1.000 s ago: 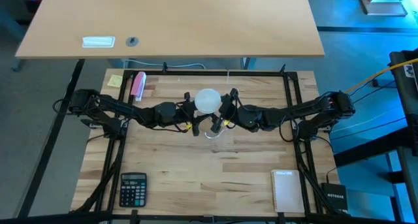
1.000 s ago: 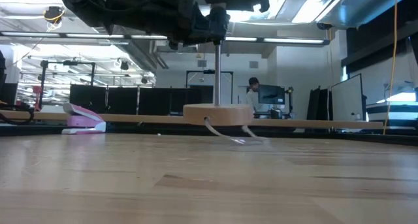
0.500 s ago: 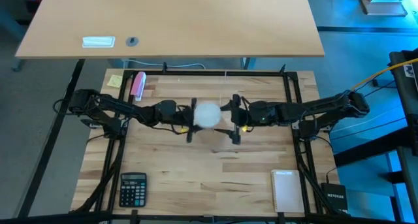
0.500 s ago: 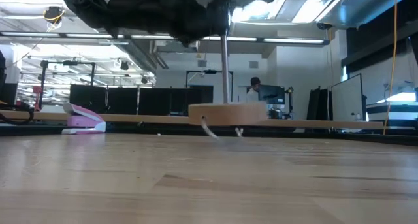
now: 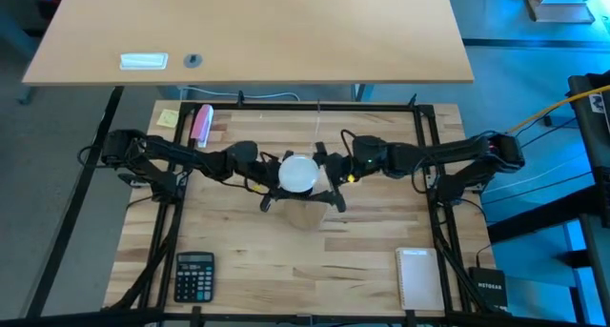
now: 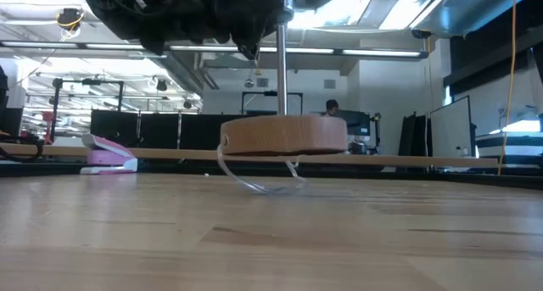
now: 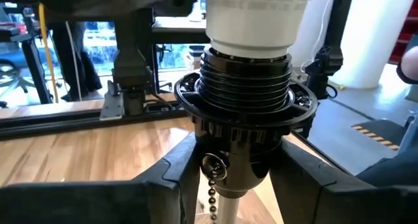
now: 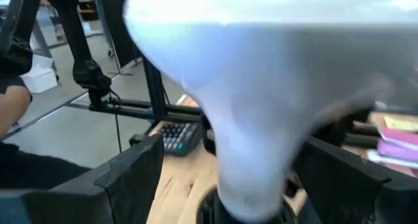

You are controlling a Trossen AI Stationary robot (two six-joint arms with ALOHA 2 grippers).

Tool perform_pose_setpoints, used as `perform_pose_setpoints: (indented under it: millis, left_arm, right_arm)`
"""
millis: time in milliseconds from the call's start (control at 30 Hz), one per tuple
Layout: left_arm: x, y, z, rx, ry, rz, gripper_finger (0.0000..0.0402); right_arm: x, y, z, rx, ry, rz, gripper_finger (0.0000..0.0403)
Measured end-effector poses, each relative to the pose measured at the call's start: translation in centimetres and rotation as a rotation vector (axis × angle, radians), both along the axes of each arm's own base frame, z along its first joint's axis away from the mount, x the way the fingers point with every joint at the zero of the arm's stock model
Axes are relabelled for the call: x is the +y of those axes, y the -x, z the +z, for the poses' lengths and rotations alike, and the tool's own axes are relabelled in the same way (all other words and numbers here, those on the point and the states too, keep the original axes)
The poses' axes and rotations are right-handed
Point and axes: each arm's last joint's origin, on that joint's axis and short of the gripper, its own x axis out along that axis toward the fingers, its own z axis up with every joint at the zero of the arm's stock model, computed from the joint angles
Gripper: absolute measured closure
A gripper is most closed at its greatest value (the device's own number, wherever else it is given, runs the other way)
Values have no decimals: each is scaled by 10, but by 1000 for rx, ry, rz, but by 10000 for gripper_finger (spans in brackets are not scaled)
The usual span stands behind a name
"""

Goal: Screw lightbulb
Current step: Insert the white lightbulb into the brown lamp

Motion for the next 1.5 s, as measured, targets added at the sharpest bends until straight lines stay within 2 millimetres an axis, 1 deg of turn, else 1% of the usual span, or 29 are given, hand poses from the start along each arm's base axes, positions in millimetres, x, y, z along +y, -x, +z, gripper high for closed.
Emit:
perform_pose_setpoints:
  millis: [133, 200, 300, 467, 500, 700, 800, 900, 1000, 1100, 1167, 1300, 1400, 1500]
  left_arm:
    - [0, 0, 0, 1, 0, 0, 266]
    - [0, 0, 0, 2, -1, 0, 266]
    - [0, 0, 0, 4, -1, -1, 266]
    - [1, 0, -2, 22, 0, 2, 266]
    - [2, 0, -2, 23, 1, 4, 266]
    - [9, 1, -4, 47, 32, 36, 266]
    - [12, 1, -3, 46, 44, 82, 266]
    - [14, 1, -2, 44, 39, 181, 267]
    - [14, 2, 1, 45, 24, 346, 270]
    - [8, 2, 2, 35, 2, 497, 270]
    - [3, 2, 2, 33, -18, 570, 271]
    - [-7, 3, 2, 28, -68, 693, 271]
    - [-12, 3, 3, 18, -97, 753, 271]
    - [-14, 4, 3, 20, -129, 794, 271]
  right_arm:
    - [-4, -2, -1, -12, -1, 5, 77]
    - [-4, -3, -2, -1, -1, 4, 92]
    - [-5, -3, -3, -5, 6, 8, 136]
    - [-6, -3, -4, 4, 36, -38, 248]
    - [-7, -3, -5, 7, 46, -54, 252]
    - [-9, -2, -7, 43, 76, -142, 252]
    - [-3, 0, -5, 44, 95, -217, 252]
    - [4, 1, -4, 42, 130, -328, 252]
    - [8, 2, -4, 45, 158, -488, 252]
    - [8, 0, -8, 56, 160, -648, 252]
    - [9, -3, -11, 53, 156, -707, 252]
    - [9, -12, -19, 33, 151, -771, 252]
    - [8, -17, -24, 13, 140, -839, 252]
    - [8, -19, -25, 1, 135, -848, 252]
